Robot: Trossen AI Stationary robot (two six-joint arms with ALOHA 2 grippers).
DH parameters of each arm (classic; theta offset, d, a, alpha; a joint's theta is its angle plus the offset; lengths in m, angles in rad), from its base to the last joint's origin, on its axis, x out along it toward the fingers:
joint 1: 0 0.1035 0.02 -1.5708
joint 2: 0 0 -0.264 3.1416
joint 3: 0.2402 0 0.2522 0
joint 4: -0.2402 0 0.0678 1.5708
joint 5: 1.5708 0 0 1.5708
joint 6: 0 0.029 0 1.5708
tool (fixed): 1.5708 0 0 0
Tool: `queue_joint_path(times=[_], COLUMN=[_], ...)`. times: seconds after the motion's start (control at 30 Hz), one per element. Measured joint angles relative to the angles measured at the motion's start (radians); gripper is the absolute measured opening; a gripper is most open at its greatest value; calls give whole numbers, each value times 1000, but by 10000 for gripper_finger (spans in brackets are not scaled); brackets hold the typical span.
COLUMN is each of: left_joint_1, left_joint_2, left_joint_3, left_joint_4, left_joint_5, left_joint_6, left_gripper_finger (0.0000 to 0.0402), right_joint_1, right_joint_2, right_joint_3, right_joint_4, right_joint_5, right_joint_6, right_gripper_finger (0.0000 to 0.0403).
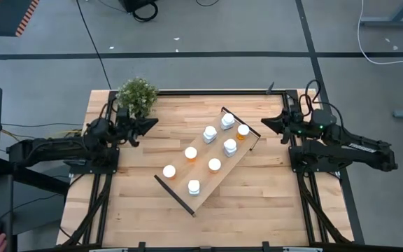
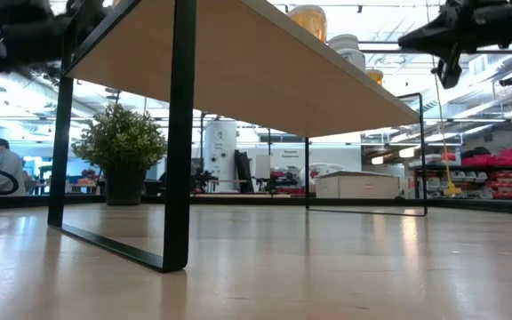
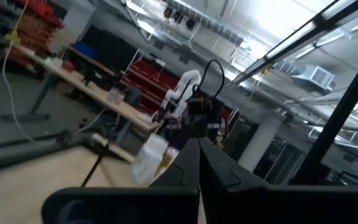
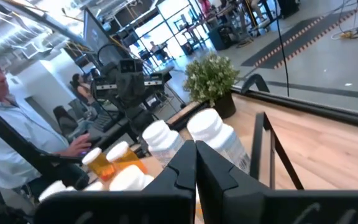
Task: Pick and place medicine bottles onto shelf by color
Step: Return to Home Position
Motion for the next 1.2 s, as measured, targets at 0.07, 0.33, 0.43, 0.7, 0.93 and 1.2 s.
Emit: queue_joint_path(times=[0.07,0.33,0.43,0.7,0.93,1.2], left_joint_1=[-5,-26,-34,-33,-33,-34], left_joint_2=[-39,-275,-366,-619,-651,-650], left_joint_3=[-49,-161,-160,-160,-160,-160], left_joint_4=[-7,-228,-333,-604,-681,-688], left_joint_5=[0,3,6,-34,-48,-48], left_joint_6=[-7,-39,-20,22,98,155], left_gripper_finger=[1,0,0,0,0,13], right_joint_1=[0,1,1,3,3,3], right_joint_2=[-29,-154,-209,-277,-270,-260], right_joint_3=[-29,-202,-274,-388,-388,-387], right_joint_4=[2,4,60,147,147,138], right_joint_5=[0,0,9,67,78,43], right_joint_6=[0,22,26,-12,-16,-35], right_gripper_finger=[8,8,8,8,8,8])
